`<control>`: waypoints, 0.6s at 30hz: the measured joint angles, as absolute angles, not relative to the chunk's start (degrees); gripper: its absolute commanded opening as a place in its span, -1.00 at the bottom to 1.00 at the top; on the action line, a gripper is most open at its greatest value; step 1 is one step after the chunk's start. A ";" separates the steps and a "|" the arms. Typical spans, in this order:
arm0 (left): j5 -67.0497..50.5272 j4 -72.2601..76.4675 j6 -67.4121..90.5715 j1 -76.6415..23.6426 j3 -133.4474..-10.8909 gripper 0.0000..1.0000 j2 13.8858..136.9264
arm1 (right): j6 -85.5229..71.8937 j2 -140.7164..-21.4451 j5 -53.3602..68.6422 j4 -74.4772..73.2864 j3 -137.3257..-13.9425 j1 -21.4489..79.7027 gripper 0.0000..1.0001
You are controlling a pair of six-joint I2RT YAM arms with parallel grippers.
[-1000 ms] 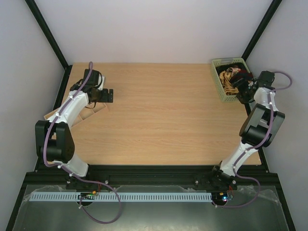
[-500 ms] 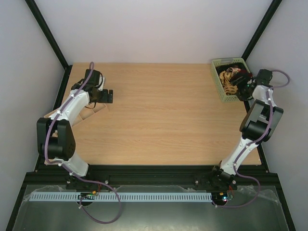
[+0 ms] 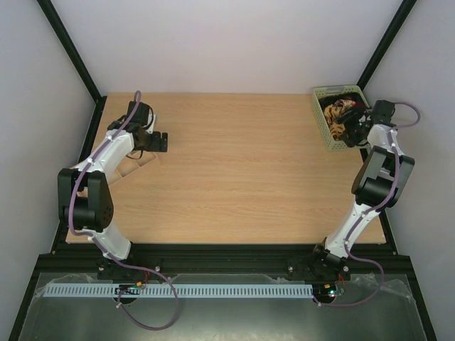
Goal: Roll the ties
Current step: Pick up the tie from the bin.
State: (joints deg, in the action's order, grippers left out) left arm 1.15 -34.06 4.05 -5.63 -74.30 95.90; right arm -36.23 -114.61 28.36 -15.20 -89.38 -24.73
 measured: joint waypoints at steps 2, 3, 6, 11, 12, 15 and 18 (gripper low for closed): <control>1.15 -34.13 4.08 -5.63 -74.30 0.99 96.16 | -36.77 -114.61 29.04 -15.11 -89.38 -24.21 0.50; 1.15 -34.15 4.08 -5.63 -74.30 0.99 96.23 | -36.95 -114.61 29.28 -15.11 -89.38 -24.08 0.51; 1.15 -34.20 4.08 -5.67 -74.35 0.99 96.47 | -37.74 -114.61 29.98 -15.11 -89.38 -23.57 0.52; 1.41 -34.39 4.05 -6.02 -75.48 0.99 97.03 | -38.02 -114.69 29.89 -15.07 -89.41 -22.72 0.56; 1.52 -34.44 4.08 -6.11 -75.64 0.99 97.08 | -38.02 -114.91 29.76 -15.14 -89.58 -22.63 0.57; 1.78 -34.46 4.05 -6.26 -76.01 0.99 97.21 | -37.78 -116.99 29.12 -15.09 -91.81 -22.44 0.52; 2.04 -34.52 4.05 -6.46 -76.03 0.99 97.23 | -37.06 -119.39 27.77 -15.31 -94.50 -22.26 0.32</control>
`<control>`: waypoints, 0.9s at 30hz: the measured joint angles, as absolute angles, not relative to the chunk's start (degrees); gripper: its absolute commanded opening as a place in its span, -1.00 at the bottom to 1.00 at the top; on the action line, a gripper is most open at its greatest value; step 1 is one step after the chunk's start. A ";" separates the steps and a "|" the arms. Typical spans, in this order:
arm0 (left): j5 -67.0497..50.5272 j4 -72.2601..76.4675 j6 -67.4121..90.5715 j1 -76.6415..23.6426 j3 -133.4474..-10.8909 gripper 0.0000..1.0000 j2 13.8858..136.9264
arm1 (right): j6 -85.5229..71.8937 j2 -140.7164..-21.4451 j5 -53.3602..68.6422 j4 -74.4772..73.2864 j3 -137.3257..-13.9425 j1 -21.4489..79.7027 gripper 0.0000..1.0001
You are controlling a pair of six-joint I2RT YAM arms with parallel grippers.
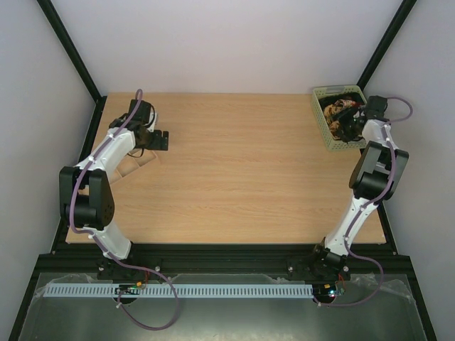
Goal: Roll the ties
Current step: Pick up the tie from the bin.
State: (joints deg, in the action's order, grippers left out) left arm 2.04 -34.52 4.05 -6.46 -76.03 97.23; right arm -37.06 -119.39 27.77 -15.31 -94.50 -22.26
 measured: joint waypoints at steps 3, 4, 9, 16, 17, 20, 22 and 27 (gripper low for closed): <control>2.24 -34.65 4.05 -6.48 -76.03 0.99 97.25 | -35.42 -121.08 25.47 -15.62 -96.57 -22.09 0.00; 2.31 -34.65 4.05 -6.48 -76.03 0.99 97.25 | -34.92 -121.38 24.73 -15.86 -96.97 -22.04 -0.11; 2.72 -34.68 4.05 -6.52 -76.05 0.99 97.32 | -32.27 -121.64 20.91 -17.23 -97.95 -22.00 -0.90; 3.11 -34.65 4.08 -6.59 -76.12 0.99 97.32 | -30.52 -121.49 18.41 -18.59 -101.19 -22.24 -0.97; 3.09 -34.65 4.08 -6.59 -76.12 0.99 97.32 | -30.33 -121.36 18.72 -18.72 -101.49 -22.35 -0.97; 3.07 -34.63 4.10 -6.59 -76.12 0.99 97.32 | -29.98 -120.44 20.21 -19.20 -102.13 -22.98 -0.97; 3.05 -34.61 4.10 -6.59 -76.12 0.99 97.32 | -30.02 -119.44 21.37 -19.40 -102.72 -23.44 -0.97; 3.03 -34.59 4.10 -6.59 -76.12 0.99 97.32 | -30.52 -113.95 24.34 -18.72 -103.79 -24.16 -0.97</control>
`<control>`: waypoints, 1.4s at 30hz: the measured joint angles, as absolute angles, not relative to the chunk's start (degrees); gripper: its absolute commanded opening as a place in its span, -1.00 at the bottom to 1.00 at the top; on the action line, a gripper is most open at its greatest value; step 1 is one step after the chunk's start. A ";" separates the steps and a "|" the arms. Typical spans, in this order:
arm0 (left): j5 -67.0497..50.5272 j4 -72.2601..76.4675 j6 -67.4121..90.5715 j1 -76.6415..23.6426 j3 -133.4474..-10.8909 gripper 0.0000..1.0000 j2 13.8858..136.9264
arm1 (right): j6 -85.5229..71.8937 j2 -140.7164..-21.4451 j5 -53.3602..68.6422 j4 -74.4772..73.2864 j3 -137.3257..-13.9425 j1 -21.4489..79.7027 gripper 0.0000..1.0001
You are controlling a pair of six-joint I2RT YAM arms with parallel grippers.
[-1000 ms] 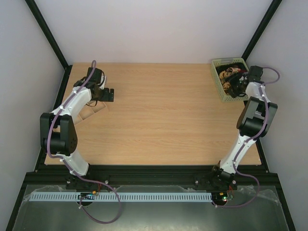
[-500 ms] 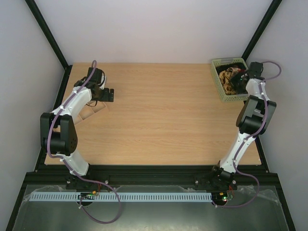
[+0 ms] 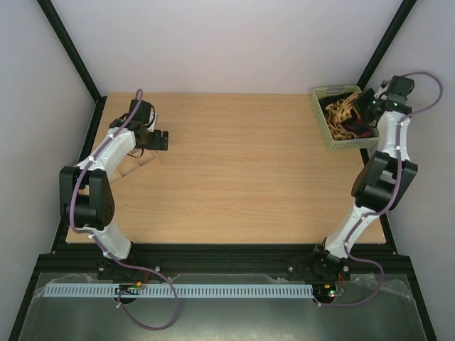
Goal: Roll the ties
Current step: Pick up the tie from the bin, then put down the tie at the center of the board.
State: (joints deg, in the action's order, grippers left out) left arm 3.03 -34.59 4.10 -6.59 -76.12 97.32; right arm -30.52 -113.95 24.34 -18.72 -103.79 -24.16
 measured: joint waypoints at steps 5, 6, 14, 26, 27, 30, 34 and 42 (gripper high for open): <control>3.01 -34.24 4.12 -6.59 -76.09 0.99 97.03 | -31.31 -107.04 26.81 -16.10 -105.16 -24.25 -0.97; 3.01 -34.09 4.12 -6.59 -76.05 0.99 96.86 | -31.38 -105.69 27.14 -15.33 -105.51 -24.25 -0.97; 2.48 -33.58 4.05 -6.59 -76.01 0.99 95.44 | -31.66 -100.18 29.56 -10.20 -110.48 -23.05 -0.97; 1.65 -32.88 3.42 -5.04 -76.44 0.99 94.37 | -28.38 -98.89 29.32 -2.11 -120.92 -8.64 -0.97; 1.52 -32.91 3.42 -4.75 -76.77 0.99 94.37 | -28.27 -98.91 29.28 -1.54 -122.43 -7.01 -0.97; 1.48 -32.93 3.42 -4.10 -77.91 0.99 94.37 | -28.05 -99.00 28.23 1.06 -126.58 -2.81 -0.97; 0.95 -32.95 3.44 -3.22 -79.57 0.99 94.37 | -28.10 -98.98 27.05 4.01 -129.67 3.14 -0.97; -0.51 -33.17 3.70 -1.32 -81.69 0.99 94.37 | -28.62 -100.73 22.37 5.87 -132.00 14.61 -0.97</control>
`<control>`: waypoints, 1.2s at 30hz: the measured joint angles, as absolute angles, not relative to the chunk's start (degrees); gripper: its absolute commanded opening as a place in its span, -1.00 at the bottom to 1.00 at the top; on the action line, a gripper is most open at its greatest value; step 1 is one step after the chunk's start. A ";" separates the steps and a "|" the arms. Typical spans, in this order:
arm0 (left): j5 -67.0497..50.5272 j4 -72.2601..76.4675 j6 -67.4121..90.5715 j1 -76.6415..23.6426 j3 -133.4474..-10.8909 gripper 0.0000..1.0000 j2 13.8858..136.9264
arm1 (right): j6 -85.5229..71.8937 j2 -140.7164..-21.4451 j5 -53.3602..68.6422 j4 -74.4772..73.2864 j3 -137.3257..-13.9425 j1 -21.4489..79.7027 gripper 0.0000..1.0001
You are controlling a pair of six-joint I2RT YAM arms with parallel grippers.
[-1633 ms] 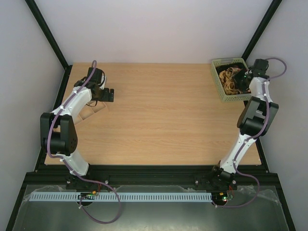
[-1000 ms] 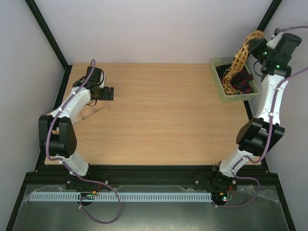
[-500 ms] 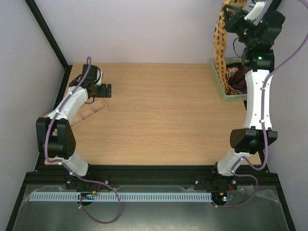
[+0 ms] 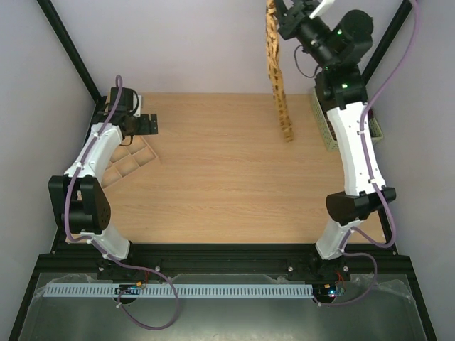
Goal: Roll the ties
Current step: Put down the tie at the center of the board.
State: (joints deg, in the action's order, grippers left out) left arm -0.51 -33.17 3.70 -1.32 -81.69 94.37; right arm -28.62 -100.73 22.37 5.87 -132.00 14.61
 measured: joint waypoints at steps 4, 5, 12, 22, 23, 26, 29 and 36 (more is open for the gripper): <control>-1.48 -33.34 4.14 -0.75 -82.87 0.99 94.39 | -28.56 -103.96 18.55 7.84 -136.25 20.43 -0.97; -1.61 -33.36 4.25 -0.64 -83.11 0.99 94.39 | -28.51 -104.42 17.72 8.47 -136.57 21.65 -0.97; -2.07 -33.58 4.45 -0.05 -83.99 0.99 94.37 | -22.85 -102.96 5.52 4.19 -133.82 27.40 -0.97; -7.49 -32.47 -4.58 0.01 -76.62 0.99 89.06 | -5.21 -57.89 0.36 -13.54 -65.52 9.15 0.16; -8.69 -32.42 -5.85 -0.12 -76.53 0.99 89.01 | -1.41 -53.12 0.58 -16.60 -59.92 9.47 0.48; -12.16 -32.53 -9.61 -0.91 -76.44 0.99 89.10 | 7.46 -46.70 0.40 -23.92 -51.03 10.02 0.91; -14.83 -32.71 -13.91 -2.76 -76.44 0.99 90.06 | 15.38 -48.10 2.35 -31.29 -48.56 9.91 0.99; -17.06 -37.54 -22.48 -11.75 -85.34 0.99 103.61 | 28.73 -58.72 9.89 -43.77 -51.33 9.87 0.85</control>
State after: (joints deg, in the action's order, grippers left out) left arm -17.06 -37.54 -22.48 -11.75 -85.34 103.61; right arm 28.73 -58.72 9.89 -43.77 -51.33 9.87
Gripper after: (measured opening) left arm 0.993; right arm 0.956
